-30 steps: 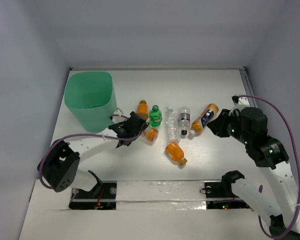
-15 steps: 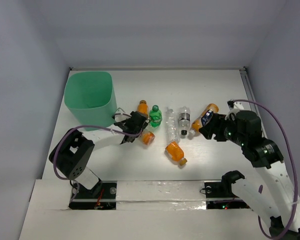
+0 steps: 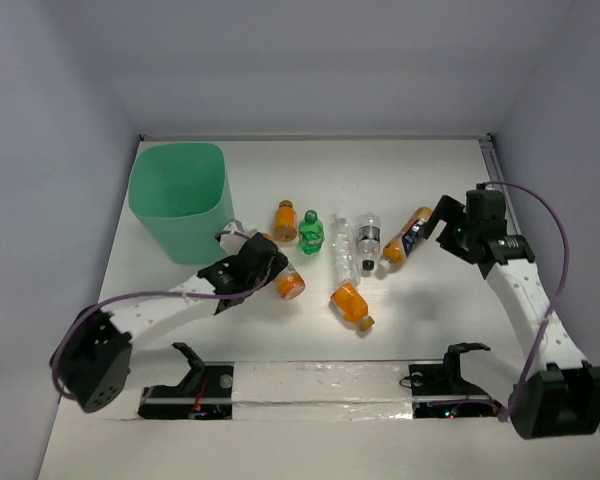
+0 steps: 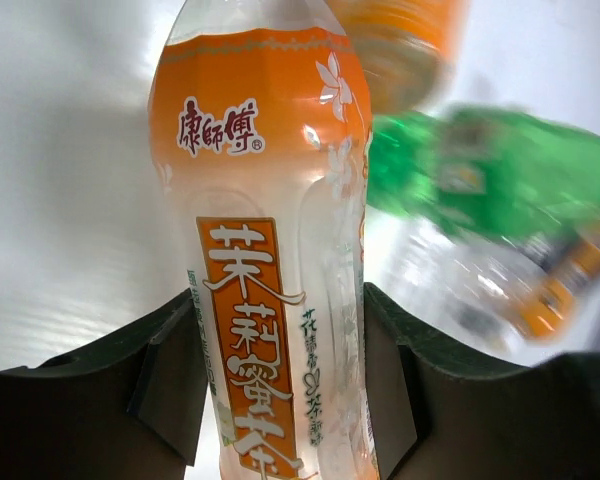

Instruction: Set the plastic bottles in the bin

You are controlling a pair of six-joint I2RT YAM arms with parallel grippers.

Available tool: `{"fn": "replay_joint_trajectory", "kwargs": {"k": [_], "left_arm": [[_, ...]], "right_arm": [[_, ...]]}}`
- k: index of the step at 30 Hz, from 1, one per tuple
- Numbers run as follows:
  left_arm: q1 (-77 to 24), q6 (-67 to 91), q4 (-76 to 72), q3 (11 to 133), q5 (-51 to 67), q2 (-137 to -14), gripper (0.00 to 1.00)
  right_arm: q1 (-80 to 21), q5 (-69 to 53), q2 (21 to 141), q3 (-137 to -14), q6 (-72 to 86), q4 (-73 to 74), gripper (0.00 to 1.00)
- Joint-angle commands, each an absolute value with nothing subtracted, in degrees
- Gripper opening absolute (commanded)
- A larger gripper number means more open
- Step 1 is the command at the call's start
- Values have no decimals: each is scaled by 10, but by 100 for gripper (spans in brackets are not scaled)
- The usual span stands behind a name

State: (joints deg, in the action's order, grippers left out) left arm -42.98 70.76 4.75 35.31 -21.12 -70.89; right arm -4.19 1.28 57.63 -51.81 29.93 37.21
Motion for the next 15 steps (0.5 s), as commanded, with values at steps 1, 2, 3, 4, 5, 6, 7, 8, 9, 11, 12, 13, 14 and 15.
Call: {"fn": "replay_joint_trajectory", "kwargs": {"k": [1, 2, 3, 4, 5, 6, 7, 8, 9, 11, 12, 13, 14, 15], "left_arm": [[-464, 651, 42, 357, -208, -602, 40], [-481, 644, 43, 362, -209, -586, 40], [-489, 635, 47, 369, -211, -571, 40], [-497, 617, 57, 395, -216, -546, 40], [-504, 607, 68, 411, -224, -536, 40], [-504, 596, 93, 449, -242, -527, 40], [-504, 568, 104, 470, -251, -519, 40], [-504, 547, 111, 489, -270, -505, 40], [-504, 524, 119, 510, -279, -498, 40], [-504, 455, 134, 582, -308, -494, 40], [-496, 431, 149, 610, -334, -497, 40], [-475, 409, 158, 660, -343, -500, 40], [-462, 386, 163, 683, -351, -510, 40], [-450, 341, 161, 702, -362, -515, 40]], "right_arm": [[-20, 18, 653, -547, 318, 288, 98], [-20, 13, 677, -556, 319, 286, 99], [-13, 6, 701, -575, 320, 281, 99], [-13, 8, 747, -584, 321, 273, 99], [-13, 11, 769, -595, 322, 272, 99], [-13, 5, 789, -616, 322, 272, 99], [-13, 5, 808, -627, 322, 273, 99], [-13, 5, 843, -636, 324, 275, 99], [-13, 11, 860, -646, 325, 279, 99], [-8, 14, 891, -676, 330, 297, 96], [-8, 13, 914, -684, 330, 301, 95], [-8, 14, 924, -690, 332, 308, 94], [-8, 14, 932, -700, 337, 309, 93], [-8, 12, 949, -703, 338, 312, 91]]}}
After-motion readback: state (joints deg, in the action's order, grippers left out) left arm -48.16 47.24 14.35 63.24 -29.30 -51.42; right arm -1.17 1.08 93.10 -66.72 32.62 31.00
